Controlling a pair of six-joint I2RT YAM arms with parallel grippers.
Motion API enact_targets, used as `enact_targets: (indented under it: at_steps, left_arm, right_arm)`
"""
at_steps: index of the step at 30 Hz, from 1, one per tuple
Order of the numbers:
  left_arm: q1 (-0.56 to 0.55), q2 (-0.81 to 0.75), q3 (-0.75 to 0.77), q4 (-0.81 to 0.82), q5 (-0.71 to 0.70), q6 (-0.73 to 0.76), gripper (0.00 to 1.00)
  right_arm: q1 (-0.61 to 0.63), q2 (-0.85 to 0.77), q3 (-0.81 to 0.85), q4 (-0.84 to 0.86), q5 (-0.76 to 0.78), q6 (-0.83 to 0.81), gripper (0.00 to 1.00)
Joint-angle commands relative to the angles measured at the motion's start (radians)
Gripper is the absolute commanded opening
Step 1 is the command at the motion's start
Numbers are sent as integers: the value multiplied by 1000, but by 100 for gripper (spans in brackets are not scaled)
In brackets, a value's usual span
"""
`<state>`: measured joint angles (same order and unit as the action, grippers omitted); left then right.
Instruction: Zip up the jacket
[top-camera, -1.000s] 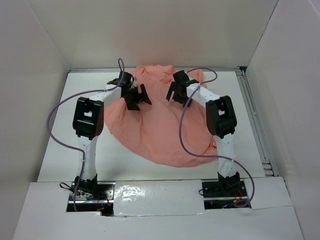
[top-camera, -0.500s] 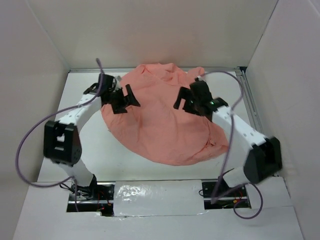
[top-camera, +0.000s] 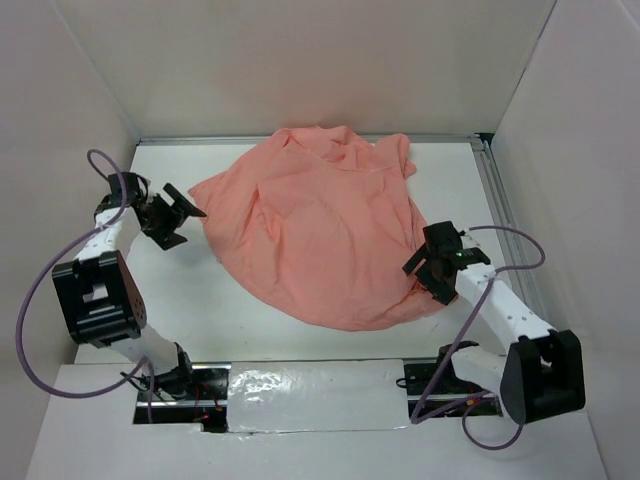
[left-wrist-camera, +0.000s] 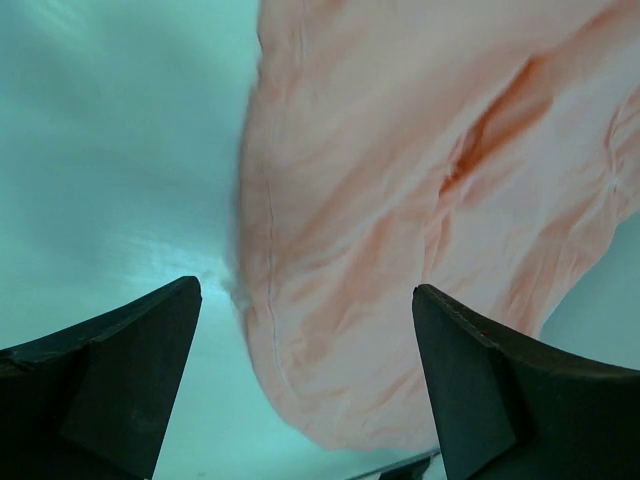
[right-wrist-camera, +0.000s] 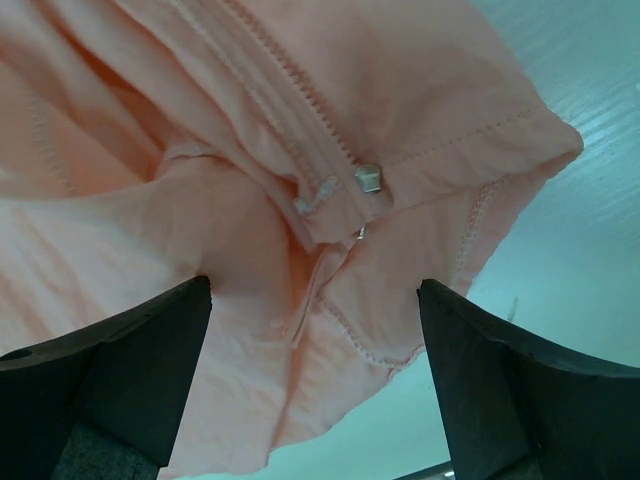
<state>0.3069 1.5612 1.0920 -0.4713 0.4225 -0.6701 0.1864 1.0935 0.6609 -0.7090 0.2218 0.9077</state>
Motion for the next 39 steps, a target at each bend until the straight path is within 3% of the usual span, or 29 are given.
enact_targets:
  at_steps: [1,8,11,12,18,20,21,23,28,31,35,37,38,39]
  left_arm:
    - [35,126,118,33,-3,-25,99]
    - [-9,348,406,-27,-152,-23,99]
    - [-6,442,497,-82,-227,-34,99]
    - [-5,482,534,-93,-240,-37,99]
    - [-26,617,672,-145,-275,-45,99]
    - [-37,664,712,-168,-283,-43,99]
    - [-38,678,748,-179,-289,-43,99]
    - [-46,721,790,-203,-310,-42,98]
    - [-58,778,821,-202,-324,-39,91]
    - [-57,793,833,-185,-312,-29,81]
    - [-77,783,790,-135,-310,1,49]
    - [-94,778,772,-90,-320,26,39]
    - [-98,780,775,-86,-324,29,24]
    - [-100,789,782,-81,-326,32,19]
  right_arm:
    - [-10,77,28,22,24,-6,91]
    - [-21,238,106,78,76,-33,72]
    - [-30,267,112,89,79,-38,54]
    - [-34,270,111,94,77,-44,43]
    - [-48,237,128,92,73,-81,28]
    - [-50,221,140,79,67,-96,39]
    - [-50,207,144,63,57,-105,68]
    - [-47,184,154,36,53,-115,79]
    - [-53,105,148,-6,41,-122,82]
    - [-68,45,140,3,2,-142,83]
    - [-100,-7,135,14,-19,-148,84]
    - [-117,-18,126,23,-35,-156,84]
    - [-122,-27,125,29,-56,-164,84]
    - [-130,-32,117,31,-64,-168,84]
